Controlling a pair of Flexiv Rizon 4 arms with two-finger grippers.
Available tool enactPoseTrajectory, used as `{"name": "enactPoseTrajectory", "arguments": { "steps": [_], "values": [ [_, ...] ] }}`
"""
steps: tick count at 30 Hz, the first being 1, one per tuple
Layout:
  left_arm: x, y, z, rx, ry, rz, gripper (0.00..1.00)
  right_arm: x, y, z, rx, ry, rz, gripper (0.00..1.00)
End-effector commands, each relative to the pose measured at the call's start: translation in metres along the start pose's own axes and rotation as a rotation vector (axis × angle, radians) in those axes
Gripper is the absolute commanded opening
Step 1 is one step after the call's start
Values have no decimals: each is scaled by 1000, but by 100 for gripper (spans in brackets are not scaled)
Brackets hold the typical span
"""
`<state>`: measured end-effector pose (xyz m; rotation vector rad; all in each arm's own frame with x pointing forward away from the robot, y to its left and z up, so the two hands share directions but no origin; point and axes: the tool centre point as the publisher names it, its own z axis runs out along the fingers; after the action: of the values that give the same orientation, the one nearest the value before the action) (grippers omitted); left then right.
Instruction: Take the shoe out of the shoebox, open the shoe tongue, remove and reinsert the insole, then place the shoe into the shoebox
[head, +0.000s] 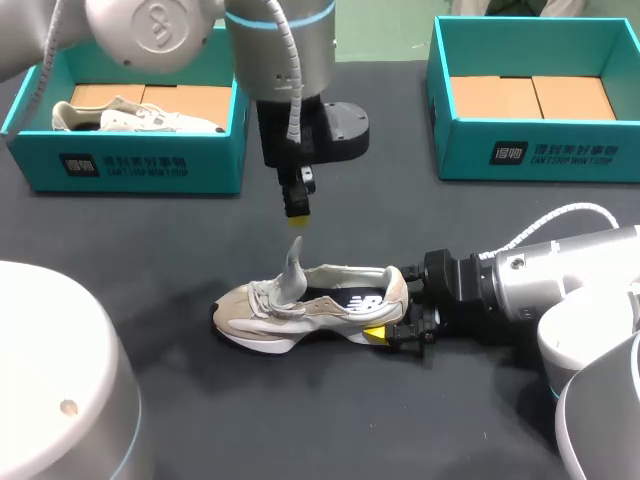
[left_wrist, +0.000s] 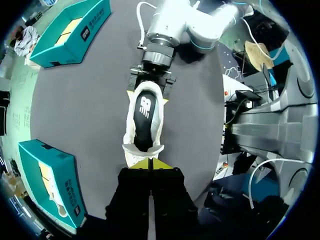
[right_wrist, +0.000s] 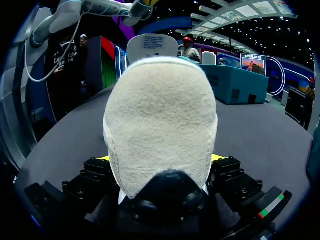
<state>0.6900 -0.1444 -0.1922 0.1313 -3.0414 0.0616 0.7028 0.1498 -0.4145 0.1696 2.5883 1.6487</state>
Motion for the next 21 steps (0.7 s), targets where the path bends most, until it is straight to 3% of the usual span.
{"name": "enactPoseTrajectory", "arguments": {
  "steps": [1,13,21],
  "values": [
    [1,-2,13,110,-33,173,0,0,1,0,4,0,1,0],
    [-2,-6,15,101,-27,180,0,0,1,0,4,0,1,0],
    [-3,-54,53,15,-5,346,0,0,1,0,4,0,1,0]
  ]
}}
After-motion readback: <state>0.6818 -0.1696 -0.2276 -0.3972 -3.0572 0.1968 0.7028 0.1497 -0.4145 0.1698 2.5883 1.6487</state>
